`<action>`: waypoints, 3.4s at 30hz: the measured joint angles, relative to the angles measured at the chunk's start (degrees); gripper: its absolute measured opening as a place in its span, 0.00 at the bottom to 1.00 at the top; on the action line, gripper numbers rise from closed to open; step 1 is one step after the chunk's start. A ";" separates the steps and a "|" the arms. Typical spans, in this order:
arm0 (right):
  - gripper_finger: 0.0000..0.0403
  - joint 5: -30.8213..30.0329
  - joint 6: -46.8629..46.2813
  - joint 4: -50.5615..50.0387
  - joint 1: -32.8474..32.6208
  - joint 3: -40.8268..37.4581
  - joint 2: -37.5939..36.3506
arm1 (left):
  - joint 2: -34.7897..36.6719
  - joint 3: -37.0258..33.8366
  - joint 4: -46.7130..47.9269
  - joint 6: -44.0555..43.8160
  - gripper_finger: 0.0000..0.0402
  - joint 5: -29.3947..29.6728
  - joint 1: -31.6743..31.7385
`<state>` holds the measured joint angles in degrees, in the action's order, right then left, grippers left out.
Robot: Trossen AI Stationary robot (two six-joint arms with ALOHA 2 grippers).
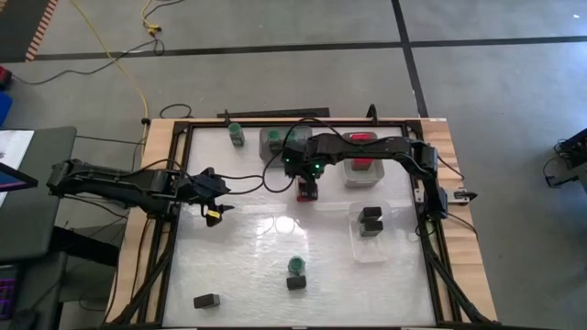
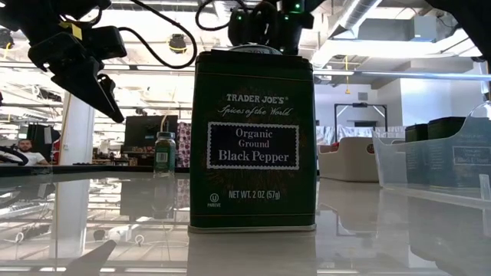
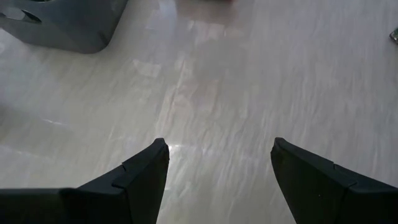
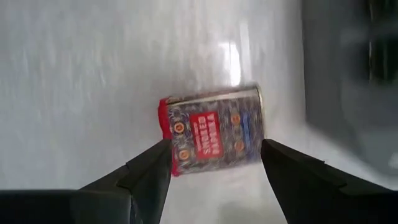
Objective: Sort spices by type
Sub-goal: Put the center red seasoning can into the gray bin
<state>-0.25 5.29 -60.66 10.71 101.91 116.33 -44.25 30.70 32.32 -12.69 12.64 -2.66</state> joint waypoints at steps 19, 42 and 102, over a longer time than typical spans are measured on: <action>0.71 -10.61 -22.60 1.77 -9.66 -19.68 -14.27 | 0.02 0.00 -0.53 -0.40 0.68 -0.02 0.00; 0.71 -34.93 -45.82 28.43 -26.97 -50.80 -39.45 | 0.00 0.13 -3.60 -11.56 0.96 7.83 3.77; 0.71 -50.68 -88.49 10.13 -58.78 -53.46 -34.58 | -77.72 79.71 25.19 -65.44 0.96 1.31 9.38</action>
<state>-50.93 -83.20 -50.53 -48.07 48.45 81.75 -121.97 110.41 57.50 -78.12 13.95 6.72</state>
